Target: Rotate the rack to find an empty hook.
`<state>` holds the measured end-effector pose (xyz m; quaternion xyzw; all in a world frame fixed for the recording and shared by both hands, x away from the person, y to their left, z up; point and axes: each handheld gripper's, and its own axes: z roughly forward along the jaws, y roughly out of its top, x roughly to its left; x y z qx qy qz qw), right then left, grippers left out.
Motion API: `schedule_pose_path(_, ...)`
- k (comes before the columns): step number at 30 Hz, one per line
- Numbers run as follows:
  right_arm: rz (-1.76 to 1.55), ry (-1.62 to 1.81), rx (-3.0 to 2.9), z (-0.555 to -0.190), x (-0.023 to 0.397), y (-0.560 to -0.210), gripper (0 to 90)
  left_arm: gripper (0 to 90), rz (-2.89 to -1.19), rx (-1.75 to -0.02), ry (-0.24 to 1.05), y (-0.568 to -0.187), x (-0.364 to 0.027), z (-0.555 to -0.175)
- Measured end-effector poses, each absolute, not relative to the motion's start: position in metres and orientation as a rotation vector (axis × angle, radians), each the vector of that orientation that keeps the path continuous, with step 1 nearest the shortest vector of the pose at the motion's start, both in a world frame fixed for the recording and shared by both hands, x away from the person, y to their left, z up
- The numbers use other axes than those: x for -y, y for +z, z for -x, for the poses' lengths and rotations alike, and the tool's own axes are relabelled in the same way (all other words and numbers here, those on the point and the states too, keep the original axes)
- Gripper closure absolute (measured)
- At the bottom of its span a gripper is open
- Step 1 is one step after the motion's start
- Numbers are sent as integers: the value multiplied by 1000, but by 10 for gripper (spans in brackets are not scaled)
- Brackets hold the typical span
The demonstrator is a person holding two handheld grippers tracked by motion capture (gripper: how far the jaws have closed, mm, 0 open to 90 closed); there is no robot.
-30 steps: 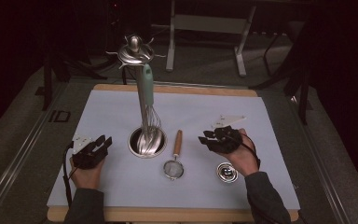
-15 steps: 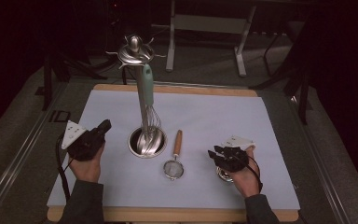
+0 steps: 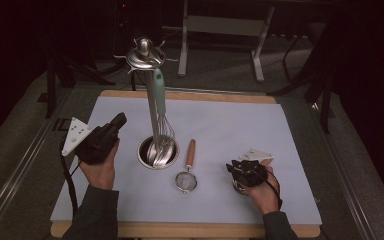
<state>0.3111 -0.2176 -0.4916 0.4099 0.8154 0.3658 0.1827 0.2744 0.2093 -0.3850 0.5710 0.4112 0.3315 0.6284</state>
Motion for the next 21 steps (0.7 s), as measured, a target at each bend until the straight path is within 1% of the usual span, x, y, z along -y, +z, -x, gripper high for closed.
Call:
schedule_pose_path(4,-1141,1023,-2290,-310,218,-492,718,898,-1277,-890,782,-372,-205,-274)
schedule_pose_path(7,-1142,1020,-2290,-310,218,-494,788,899,-1263,-855,803,-362,-202,-273)
schedule_pose_path(9,-1147,1023,-2281,-309,218,-495,851,900,-1244,-840,801,-355,-201,-273)
schedule_pose_path(11,-1153,1020,-2274,-309,218,-495,880,900,-1228,-827,800,-349,-199,-274)
schedule_pose_path(16,-1160,1031,-2258,-308,220,-493,884,900,-1216,-779,816,-333,-191,-274)
schedule_pose_path(21,-1157,1040,-2259,-308,220,-493,830,900,-1187,-742,819,-318,-184,-273)
